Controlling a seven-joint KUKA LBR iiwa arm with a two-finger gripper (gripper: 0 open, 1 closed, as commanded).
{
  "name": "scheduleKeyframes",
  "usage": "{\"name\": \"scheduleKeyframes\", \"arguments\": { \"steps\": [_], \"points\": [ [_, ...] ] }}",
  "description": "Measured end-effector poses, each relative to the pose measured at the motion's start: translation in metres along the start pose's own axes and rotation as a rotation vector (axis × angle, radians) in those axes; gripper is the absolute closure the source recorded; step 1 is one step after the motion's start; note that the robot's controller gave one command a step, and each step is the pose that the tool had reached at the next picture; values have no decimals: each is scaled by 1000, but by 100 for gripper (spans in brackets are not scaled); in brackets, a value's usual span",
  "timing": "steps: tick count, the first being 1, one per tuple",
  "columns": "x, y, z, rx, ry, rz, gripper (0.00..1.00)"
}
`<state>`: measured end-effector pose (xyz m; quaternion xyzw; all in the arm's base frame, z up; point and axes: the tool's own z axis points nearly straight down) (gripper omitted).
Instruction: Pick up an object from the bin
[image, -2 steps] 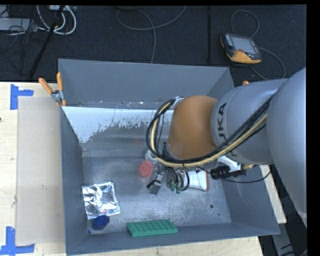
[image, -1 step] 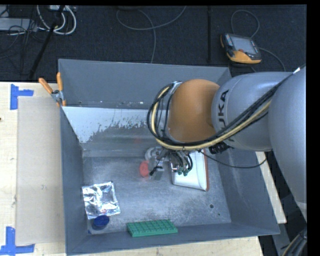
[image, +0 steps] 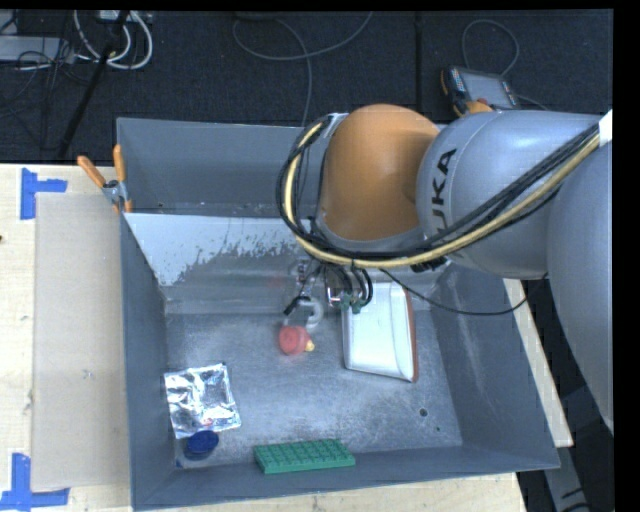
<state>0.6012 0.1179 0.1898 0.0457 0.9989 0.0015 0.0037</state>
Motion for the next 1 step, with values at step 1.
{"name": "scheduleKeyframes", "arguments": {
  "steps": [1],
  "points": [
    [2, -2, 4, 3, 7, 2, 0]
  ]
}}
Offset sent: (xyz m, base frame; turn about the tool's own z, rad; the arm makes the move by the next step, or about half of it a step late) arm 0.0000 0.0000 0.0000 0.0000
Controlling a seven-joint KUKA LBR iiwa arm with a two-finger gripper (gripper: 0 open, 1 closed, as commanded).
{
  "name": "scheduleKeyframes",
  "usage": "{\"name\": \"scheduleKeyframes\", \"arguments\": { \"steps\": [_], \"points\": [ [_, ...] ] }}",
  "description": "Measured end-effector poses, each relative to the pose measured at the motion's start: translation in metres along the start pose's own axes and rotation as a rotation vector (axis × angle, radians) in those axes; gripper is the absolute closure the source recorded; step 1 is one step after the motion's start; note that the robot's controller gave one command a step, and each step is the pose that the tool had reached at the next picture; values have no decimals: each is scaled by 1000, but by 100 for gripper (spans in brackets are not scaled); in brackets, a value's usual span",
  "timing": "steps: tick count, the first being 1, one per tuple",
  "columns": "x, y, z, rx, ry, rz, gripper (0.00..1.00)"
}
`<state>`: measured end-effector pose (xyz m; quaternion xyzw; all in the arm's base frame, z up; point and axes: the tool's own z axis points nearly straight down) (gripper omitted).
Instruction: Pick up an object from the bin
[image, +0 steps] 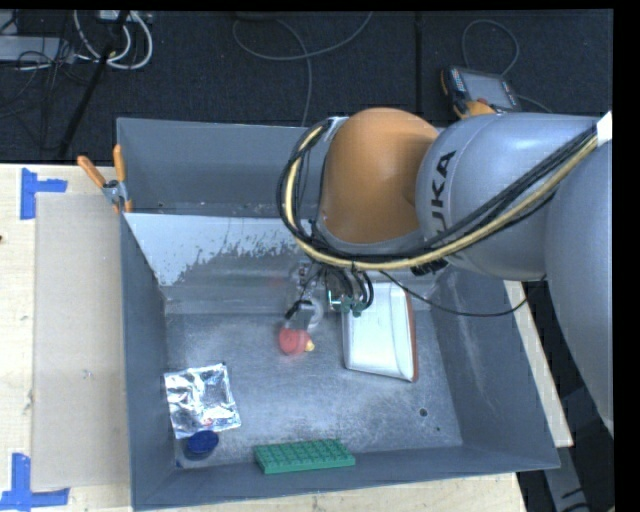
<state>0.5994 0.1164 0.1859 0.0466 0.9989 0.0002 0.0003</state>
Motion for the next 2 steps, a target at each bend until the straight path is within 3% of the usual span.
{"name": "scheduleKeyframes", "arguments": {
  "steps": [1, 2],
  "points": [
    [24, -69, 66, 3, 8, -321, 0],
    [-22, -35, 88, -1, -2, -373, 0]
  ]
}}
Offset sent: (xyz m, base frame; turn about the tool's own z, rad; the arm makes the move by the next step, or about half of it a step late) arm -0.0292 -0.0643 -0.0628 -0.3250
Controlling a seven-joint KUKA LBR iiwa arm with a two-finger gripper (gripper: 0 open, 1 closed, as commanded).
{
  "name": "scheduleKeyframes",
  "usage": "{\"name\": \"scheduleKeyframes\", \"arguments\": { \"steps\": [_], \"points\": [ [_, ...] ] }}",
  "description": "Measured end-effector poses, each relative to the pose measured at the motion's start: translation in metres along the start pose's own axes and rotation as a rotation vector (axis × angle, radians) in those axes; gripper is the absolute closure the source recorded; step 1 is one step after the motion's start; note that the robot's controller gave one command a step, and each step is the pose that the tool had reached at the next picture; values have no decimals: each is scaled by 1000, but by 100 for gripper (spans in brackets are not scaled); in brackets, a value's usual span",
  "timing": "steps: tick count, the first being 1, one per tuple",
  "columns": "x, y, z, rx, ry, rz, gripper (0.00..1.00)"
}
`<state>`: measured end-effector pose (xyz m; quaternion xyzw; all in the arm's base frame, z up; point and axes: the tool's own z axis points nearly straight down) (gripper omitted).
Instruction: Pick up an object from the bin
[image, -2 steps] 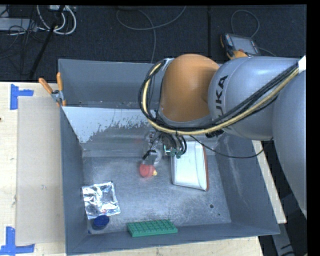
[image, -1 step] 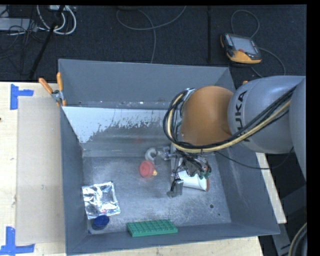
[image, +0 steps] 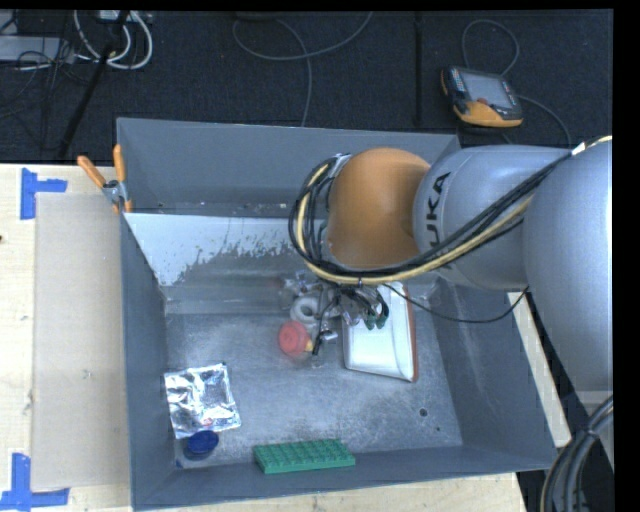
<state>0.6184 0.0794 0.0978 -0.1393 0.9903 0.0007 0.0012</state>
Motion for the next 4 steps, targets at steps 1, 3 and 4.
{"name": "scheduleKeyframes", "arguments": {
  "steps": [1, 3, 4],
  "points": [
    [2, -1, -1, 0, 2, 5, 100],
    [9, 14, 22, 0, 5, 125, 0],
    [8, 14, 22, 0, 3, 127, 100]
  ]
}}
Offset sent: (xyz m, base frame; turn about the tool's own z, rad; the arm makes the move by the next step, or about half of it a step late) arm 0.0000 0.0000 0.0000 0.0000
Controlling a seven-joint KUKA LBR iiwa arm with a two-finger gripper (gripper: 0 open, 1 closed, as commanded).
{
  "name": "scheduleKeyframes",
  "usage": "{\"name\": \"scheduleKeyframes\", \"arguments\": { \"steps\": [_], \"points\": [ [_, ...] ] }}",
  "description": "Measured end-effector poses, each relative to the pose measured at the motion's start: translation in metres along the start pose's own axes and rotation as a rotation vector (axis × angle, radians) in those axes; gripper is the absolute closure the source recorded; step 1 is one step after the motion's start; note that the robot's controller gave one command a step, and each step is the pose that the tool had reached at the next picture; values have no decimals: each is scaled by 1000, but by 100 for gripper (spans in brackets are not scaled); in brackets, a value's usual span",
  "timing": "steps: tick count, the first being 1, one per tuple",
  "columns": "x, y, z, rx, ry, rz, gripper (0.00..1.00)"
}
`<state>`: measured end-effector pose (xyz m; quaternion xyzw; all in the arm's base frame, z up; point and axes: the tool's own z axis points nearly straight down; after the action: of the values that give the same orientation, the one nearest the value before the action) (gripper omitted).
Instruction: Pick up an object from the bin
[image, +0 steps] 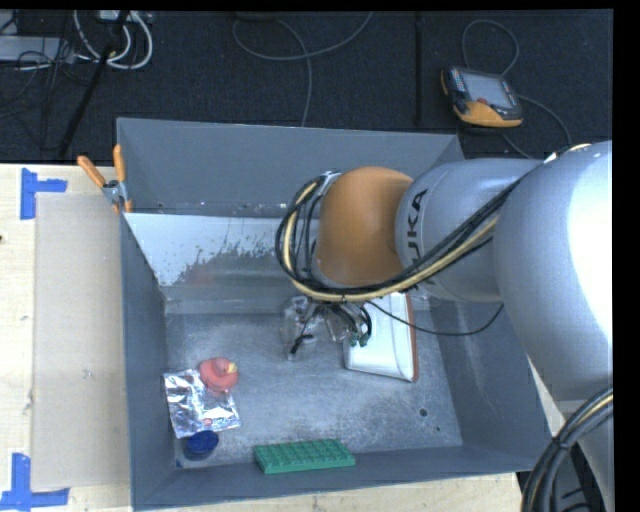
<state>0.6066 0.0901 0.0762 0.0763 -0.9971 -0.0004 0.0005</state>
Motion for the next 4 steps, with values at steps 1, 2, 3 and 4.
{"name": "scheduleKeyframes", "arguments": {
  "steps": [1, 2, 3, 4],
  "points": [
    [26, 3, -41, 1, -1, -363, 100],
    [26, 3, -40, 0, 0, -361, 0],
    [41, 69, -82, -1, -4, -569, 0],
    [61, 142, -84, -3, 0, -651, 0]
  ]
}}
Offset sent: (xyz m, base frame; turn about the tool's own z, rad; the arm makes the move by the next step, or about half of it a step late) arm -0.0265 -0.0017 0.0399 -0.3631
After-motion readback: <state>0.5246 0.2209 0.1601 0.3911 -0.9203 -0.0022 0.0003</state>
